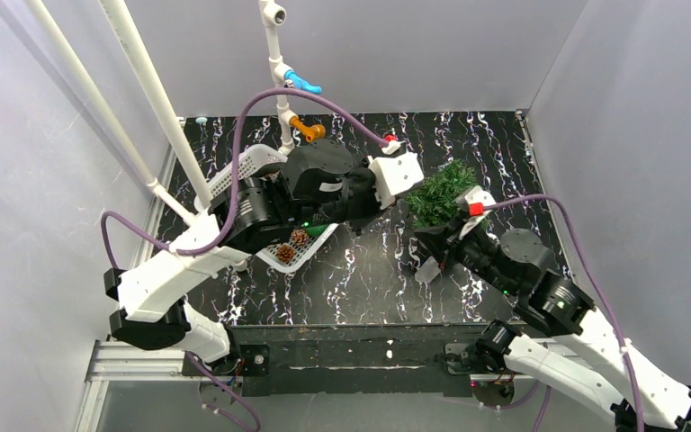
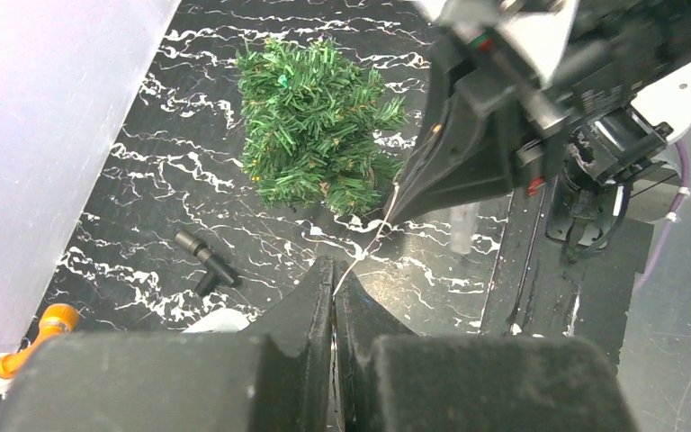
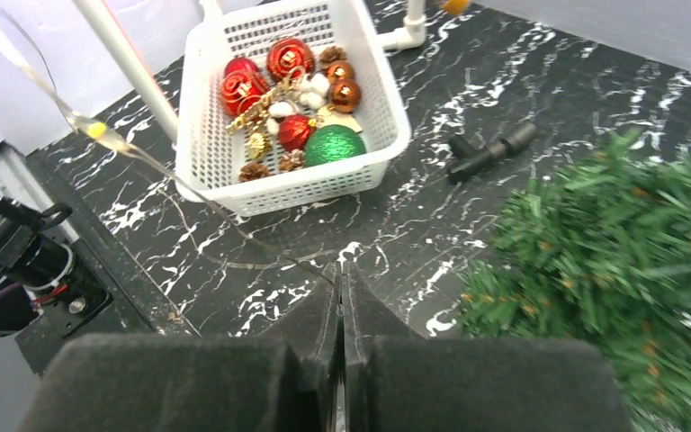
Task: Decorate the small christmas tree
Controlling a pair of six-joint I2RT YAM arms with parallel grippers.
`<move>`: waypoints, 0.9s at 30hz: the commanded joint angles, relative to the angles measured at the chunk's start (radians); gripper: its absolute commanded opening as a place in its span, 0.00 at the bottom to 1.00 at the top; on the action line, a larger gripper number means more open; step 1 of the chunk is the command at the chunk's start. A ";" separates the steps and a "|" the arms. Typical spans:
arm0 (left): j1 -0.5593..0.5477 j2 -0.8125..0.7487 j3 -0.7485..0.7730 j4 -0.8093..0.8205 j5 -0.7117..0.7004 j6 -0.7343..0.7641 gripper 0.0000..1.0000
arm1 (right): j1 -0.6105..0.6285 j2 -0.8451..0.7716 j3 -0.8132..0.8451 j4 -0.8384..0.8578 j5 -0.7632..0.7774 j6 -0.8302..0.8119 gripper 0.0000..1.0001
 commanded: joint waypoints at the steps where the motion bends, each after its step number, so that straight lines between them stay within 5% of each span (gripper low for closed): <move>1: 0.009 0.045 -0.030 0.064 -0.022 -0.013 0.00 | 0.005 -0.081 0.092 -0.179 0.143 -0.007 0.01; 14: 0.010 0.186 -0.019 0.095 0.090 -0.129 0.00 | 0.005 -0.183 0.142 -0.414 0.600 -0.085 0.01; 27: 0.010 0.174 -0.281 0.127 0.146 -0.283 0.00 | 0.005 -0.218 0.004 -0.465 0.738 0.237 0.01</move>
